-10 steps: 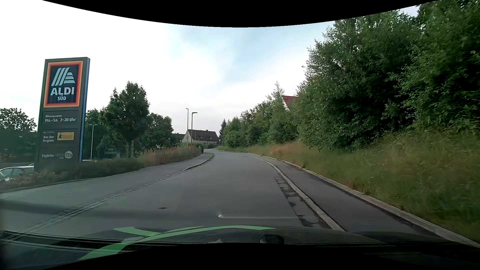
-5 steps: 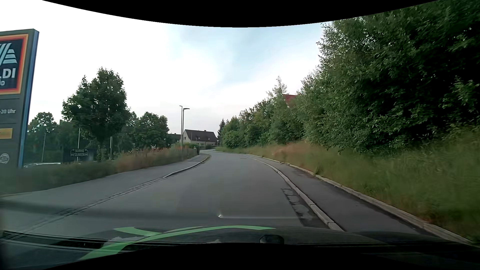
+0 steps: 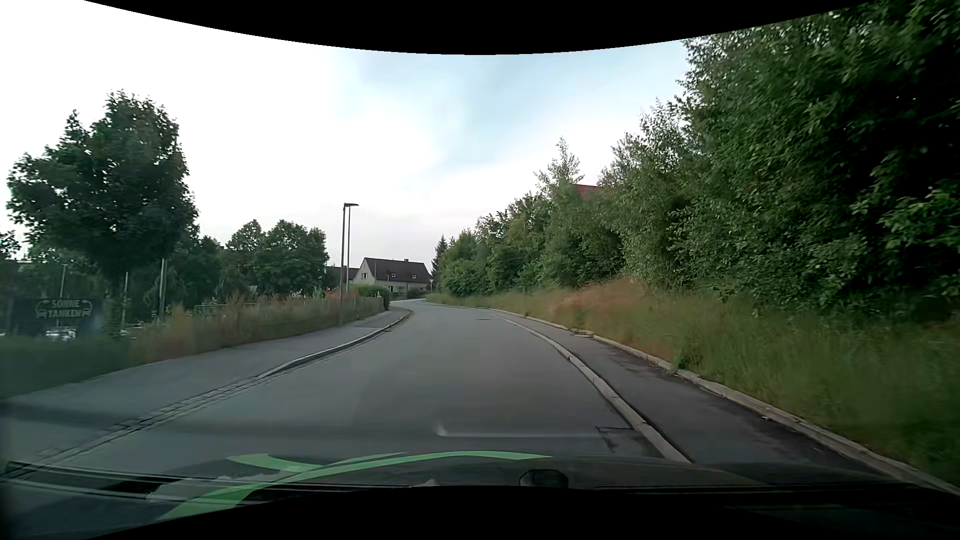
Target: Follow the waypoints while adhering to traffic rules and regulations
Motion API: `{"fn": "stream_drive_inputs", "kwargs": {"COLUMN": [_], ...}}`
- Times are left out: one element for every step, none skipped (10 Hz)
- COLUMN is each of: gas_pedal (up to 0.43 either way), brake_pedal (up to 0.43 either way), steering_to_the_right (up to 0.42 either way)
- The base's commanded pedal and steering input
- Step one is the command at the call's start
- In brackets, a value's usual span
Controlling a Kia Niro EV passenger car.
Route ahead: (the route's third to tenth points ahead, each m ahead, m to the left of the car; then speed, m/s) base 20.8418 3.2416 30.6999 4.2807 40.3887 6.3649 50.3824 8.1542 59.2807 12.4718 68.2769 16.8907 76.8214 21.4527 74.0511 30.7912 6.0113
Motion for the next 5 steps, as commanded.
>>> {"fn": "stream_drive_inputs", "kwargs": {"gas_pedal": [0.130, 0.130, 0.130, 0.130, 0.130], "brake_pedal": [0.000, 0.000, 0.000, 0.000, 0.000], "steering_to_the_right": [0.003, 0.003, 0.003, 0.001, -0.006]}}
